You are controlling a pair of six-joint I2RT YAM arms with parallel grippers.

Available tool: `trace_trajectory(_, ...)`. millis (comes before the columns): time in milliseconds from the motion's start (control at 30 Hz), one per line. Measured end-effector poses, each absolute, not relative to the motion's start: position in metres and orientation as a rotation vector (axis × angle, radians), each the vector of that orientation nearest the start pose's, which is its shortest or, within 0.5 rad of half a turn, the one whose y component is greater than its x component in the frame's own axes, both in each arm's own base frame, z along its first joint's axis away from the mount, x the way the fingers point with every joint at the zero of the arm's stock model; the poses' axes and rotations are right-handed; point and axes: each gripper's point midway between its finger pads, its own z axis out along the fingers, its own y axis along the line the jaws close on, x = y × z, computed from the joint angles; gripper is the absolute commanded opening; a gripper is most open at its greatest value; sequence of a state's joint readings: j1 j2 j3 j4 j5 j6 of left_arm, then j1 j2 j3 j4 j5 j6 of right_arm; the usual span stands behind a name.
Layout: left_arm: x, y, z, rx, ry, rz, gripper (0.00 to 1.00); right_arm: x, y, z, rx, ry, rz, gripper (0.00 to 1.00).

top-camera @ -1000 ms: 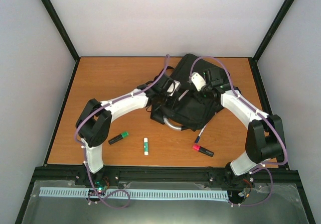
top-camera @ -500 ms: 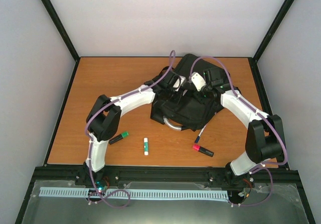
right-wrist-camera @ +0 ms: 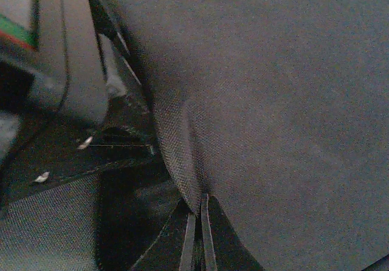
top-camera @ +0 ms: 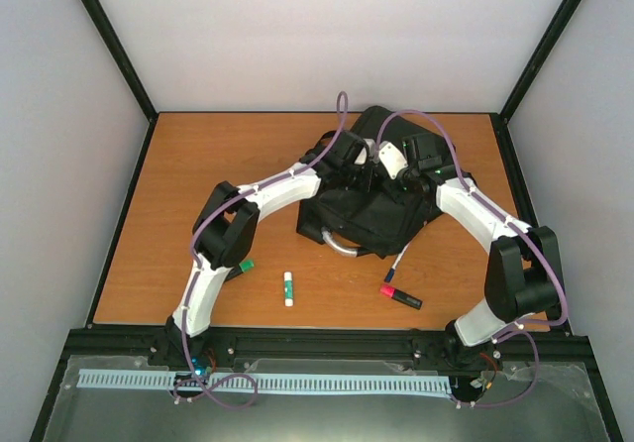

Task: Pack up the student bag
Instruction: Place the stationery in the student bag, then pick up the stationery from the center of the board.

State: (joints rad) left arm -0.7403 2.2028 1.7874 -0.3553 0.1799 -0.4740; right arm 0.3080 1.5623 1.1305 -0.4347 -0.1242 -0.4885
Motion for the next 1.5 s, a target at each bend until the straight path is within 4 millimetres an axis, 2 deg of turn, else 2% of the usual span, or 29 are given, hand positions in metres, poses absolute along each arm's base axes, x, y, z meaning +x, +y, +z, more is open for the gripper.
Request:
trace_trajectory(33,0.423,-0.428,0.114,0.403,2.432,-0.790,0.21,0.398,0.149,0.143,-0.991,2.215,0.070,0.03)
trace_trajectory(67,0.425,-0.429,0.115,0.385,2.429,-0.800,0.31,0.398,0.149,0.144,-0.990,2.213,0.069,0.03)
trace_trajectory(100,0.426,-0.430,0.115,0.368,2.427,-0.809,0.37,0.399,0.149,0.144,-0.988,2.212,0.069,0.03)
trace_trajectory(167,0.428,-0.432,0.116,0.344,2.422,-0.826,0.43,0.399,0.148,0.145,-0.983,2.212,0.069,0.03)
trace_trajectory(300,0.427,-0.432,0.117,0.309,2.415,-0.846,0.44,0.400,0.148,0.145,-0.972,2.211,0.072,0.03)
trace_trajectory(433,0.420,-0.422,0.123,0.295,2.391,-0.845,0.46,0.398,0.148,0.144,-0.972,2.222,0.081,0.03)
trace_trajectory(733,0.390,-0.391,0.175,0.307,2.310,-0.858,0.51,0.397,0.151,0.133,-0.986,2.248,0.091,0.03)
trace_trajectory(867,0.363,-0.369,0.187,0.333,2.268,-0.821,0.52,0.397,0.151,0.132,-0.987,2.251,0.093,0.03)
trace_trajectory(933,0.343,-0.357,0.185,0.379,2.247,-0.776,0.52,0.397,0.151,0.132,-0.988,2.251,0.095,0.03)
trace_trajectory(1033,0.310,-0.351,0.176,0.497,2.209,-0.715,0.52,0.397,0.151,0.131,-0.990,2.251,0.100,0.03)
trace_trajectory(1300,0.235,-0.356,0.138,0.865,2.134,-0.610,0.51,0.397,0.154,0.123,-1.000,2.268,0.118,0.03)
trace_trajectory(1500,0.197,-0.382,0.126,1.124,2.034,-0.517,0.51,0.397,0.154,0.123,-0.999,2.269,0.118,0.03)
